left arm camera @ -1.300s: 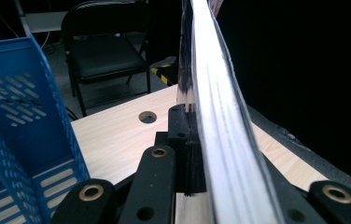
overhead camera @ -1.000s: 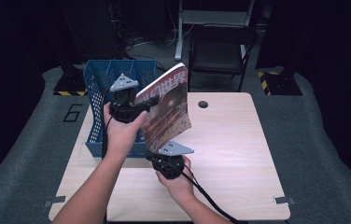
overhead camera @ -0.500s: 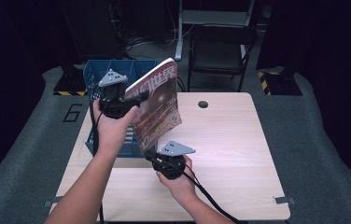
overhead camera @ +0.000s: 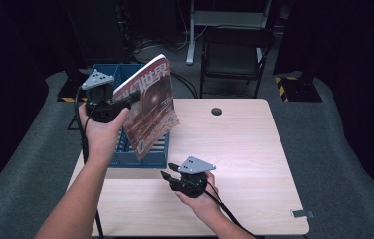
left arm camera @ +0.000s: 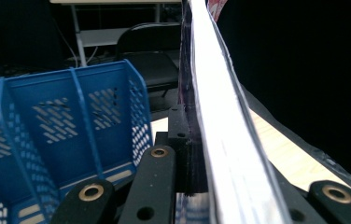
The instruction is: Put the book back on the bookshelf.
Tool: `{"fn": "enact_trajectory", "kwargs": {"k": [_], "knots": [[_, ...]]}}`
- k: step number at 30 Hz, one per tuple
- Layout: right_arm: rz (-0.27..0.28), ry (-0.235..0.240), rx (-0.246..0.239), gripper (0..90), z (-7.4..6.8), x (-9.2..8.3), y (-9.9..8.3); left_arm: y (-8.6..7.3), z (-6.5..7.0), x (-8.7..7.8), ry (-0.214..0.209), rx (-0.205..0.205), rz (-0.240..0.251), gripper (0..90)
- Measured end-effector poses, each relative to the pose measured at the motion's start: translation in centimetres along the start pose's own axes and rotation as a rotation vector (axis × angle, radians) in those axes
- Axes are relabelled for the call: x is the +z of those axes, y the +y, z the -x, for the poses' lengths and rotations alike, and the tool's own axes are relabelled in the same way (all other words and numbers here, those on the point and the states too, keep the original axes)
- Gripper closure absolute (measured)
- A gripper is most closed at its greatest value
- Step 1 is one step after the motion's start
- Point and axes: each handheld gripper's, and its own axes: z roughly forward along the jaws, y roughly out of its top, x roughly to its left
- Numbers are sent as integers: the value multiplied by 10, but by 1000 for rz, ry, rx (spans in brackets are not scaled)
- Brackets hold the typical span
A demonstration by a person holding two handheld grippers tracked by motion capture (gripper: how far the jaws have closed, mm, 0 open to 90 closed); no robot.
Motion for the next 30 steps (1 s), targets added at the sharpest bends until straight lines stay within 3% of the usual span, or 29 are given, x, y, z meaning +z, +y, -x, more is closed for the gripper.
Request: {"fn": "enact_trajectory", "kwargs": {"k": [3, 9, 19, 24, 30], "knots": [[-17, -17, -15, 592, 3, -3, -5, 0, -5, -4, 14, -17, 8, 842], [-31, -45, 3, 581, 16, -16, -16, 1, -17, -12, 45, -34, 20, 842], [-39, -59, 5, 561, 26, -36, -25, 1, -40, -29, 104, -61, 43, 842], [-53, -80, -10, 555, 32, -44, -33, -3, -51, -37, 141, -63, 38, 842], [-60, -88, 11, 552, 37, -47, -39, -10, -66, -43, 184, -74, 27, 842]]}}
